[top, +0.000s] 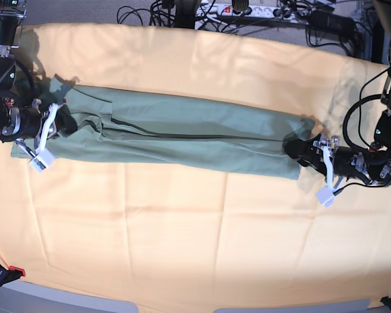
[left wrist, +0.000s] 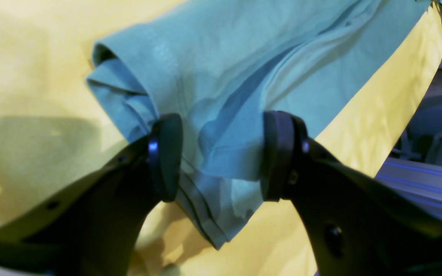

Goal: Fold the T-shirt properly

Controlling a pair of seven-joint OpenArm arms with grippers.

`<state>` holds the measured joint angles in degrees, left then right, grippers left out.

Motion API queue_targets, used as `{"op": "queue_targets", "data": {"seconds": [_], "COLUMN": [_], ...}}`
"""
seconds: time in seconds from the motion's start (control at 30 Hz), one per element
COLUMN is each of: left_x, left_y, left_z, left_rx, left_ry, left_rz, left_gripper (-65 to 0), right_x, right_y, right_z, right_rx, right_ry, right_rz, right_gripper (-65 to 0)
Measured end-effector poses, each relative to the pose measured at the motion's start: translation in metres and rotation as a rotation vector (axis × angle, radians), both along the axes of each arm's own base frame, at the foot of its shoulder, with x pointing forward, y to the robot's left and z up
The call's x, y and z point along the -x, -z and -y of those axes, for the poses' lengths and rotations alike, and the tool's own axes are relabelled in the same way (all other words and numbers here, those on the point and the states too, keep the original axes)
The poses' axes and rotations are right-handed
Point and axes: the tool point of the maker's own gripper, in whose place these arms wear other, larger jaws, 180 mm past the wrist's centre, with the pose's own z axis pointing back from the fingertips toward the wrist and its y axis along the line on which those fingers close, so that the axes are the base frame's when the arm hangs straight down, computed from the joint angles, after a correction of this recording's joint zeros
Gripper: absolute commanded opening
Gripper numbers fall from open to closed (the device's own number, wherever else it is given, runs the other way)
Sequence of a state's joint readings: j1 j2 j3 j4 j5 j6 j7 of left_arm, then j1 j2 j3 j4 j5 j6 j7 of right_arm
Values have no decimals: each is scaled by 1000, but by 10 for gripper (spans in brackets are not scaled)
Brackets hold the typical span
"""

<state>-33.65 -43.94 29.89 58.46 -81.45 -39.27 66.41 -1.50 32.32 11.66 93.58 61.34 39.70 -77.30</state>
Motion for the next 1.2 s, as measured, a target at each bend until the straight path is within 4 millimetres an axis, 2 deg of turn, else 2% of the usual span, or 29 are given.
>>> {"op": "queue_targets", "data": {"seconds": [0.2,0.23,0.33,0.37,0.4,0.5,0.57,0.63,0.7,0.77,0.8,0.87,1.0,1.13,1.2], "left_x": [0,0,0,-1,-4,-23,-39,-52,-62,-69,-70,-71,-65,-59,-54], "left_y": [0,0,0,-1,-2,-22,-45,-70,-94,-115,-124,-139,-157,-150,-141], "left_z": [0,0,0,-1,-4,-14,-24,-40,-59,-78,-87,-104,-127,-132,-132], "left_rx": [0,0,-1,-7,-23,-5,31,63,94,113,116,110,97,72,67], "left_ry": [0,0,0,3,2,-53,-111,-176,-245,-316,-338,-376,-408,-408,-408], "left_rz": [0,0,1,8,18,92,161,231,300,349,371,409,435,411,387], "left_gripper": [-321,-321,-321,-321,-321,-321,-321,-321,-321,-321,-321,-321,-321,-321,-321], "right_x": [6,6,6,6,6,5,3,-2,-7,-10,-11,-14,-14,-12,-9], "right_y": [-6,-7,-8,-9,-11,-32,-59,-82,-92,-97,-100,-104,-86,-49,-28], "right_z": [-3,0,6,9,12,13,5,5,14,22,25,33,52,65,68], "right_rx": [-38,-30,-12,-2,4,-27,-98,-134,-123,-121,-123,-103,-53,-22,-13], "right_ry": [-27,-27,-27,-27,-29,-65,-107,-113,-82,-50,-38,-12,54,164,213], "right_rz": [-25,-25,-26,-26,-25,5,55,119,159,182,196,215,180,153,141], "right_gripper": [-650,-624,-385,-335,-326,-327,-328,-357,-450,-611,-650,-650,-650,-650,-650]}}
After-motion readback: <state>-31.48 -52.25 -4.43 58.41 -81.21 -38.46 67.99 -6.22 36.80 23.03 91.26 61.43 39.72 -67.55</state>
